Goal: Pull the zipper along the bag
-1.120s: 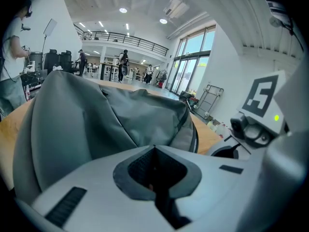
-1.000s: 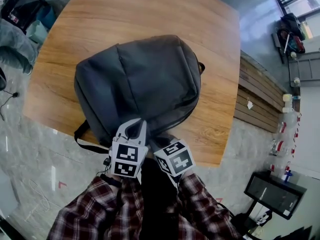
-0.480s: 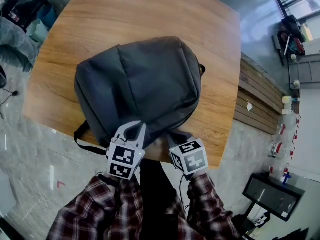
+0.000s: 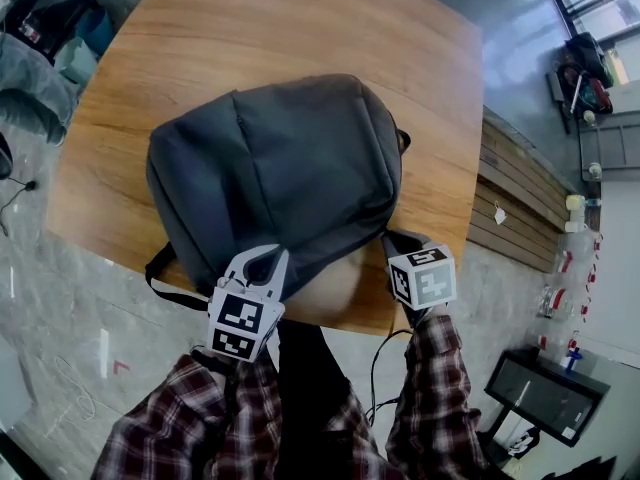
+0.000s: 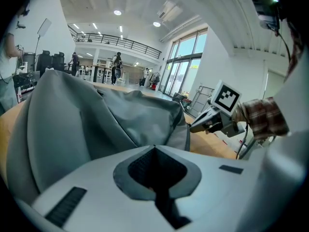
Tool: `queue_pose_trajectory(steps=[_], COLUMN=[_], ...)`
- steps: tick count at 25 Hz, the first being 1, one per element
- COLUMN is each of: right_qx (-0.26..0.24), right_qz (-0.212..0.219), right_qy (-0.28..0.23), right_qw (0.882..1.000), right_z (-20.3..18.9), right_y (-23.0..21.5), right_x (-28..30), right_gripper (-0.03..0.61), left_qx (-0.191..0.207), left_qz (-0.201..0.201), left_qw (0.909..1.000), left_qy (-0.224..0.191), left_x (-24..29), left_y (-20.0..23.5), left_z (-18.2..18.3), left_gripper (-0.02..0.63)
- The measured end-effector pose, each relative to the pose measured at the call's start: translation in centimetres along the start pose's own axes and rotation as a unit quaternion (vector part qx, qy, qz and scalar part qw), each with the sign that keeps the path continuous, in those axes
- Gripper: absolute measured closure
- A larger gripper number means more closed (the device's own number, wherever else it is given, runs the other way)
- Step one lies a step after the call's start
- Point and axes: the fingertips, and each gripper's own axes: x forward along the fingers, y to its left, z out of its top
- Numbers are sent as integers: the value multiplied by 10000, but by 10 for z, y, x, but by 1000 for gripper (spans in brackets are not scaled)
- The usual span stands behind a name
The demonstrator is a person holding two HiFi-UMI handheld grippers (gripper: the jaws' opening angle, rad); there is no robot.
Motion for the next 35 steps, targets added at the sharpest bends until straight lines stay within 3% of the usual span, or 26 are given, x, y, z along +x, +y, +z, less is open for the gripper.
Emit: queue_pose_trajectory(steps=[4,7,9,11,14,16,19,22,25,29,35], right_qx=[102,-86,-233,-179,-44,25,53,-29,-111,-225,-886], right_qz=[114,490,728,1061,1525,1743,1923,1975,1961,1884,1595], right_qy=[-93,-170,-230,-341,-474,-535,-608,-619,-575,-405,-396], right_qw=[9998,9986,9968,9936,9872,9832,9794,9783,9788,9810,9824], right_z=[-3,-8,-8,-5,1,6,15,20,23,13,8], right_y=[12,43,68,100,151,180,214,238,245,242,231], right_x=[-1,-8,-10,-12,-11,-7,-3,0,2,6,3], right_gripper=[568,568,568,568,568,568,568,568,568,568,568], left_qx=[-188,-495,-572,-782,-1142,-958,-698,-690,-602,-514,-590], left_qz=[-211,-645,-598,83,1477,1762,1268,686,655,672,513], left_qw=[9991,9934,9918,9929,9800,9776,9877,9924,9919,9952,9960], left_qy=[301,810,970,896,687,638,583,747,901,495,430], left_x=[0,-7,-10,-13,-25,-28,-17,1,14,17,17], left_y=[7,33,60,100,154,152,105,59,51,56,55], left_z=[-6,-5,1,12,32,47,64,56,32,20,17], left_gripper=[606,606,606,606,606,606,606,606,606,606,606])
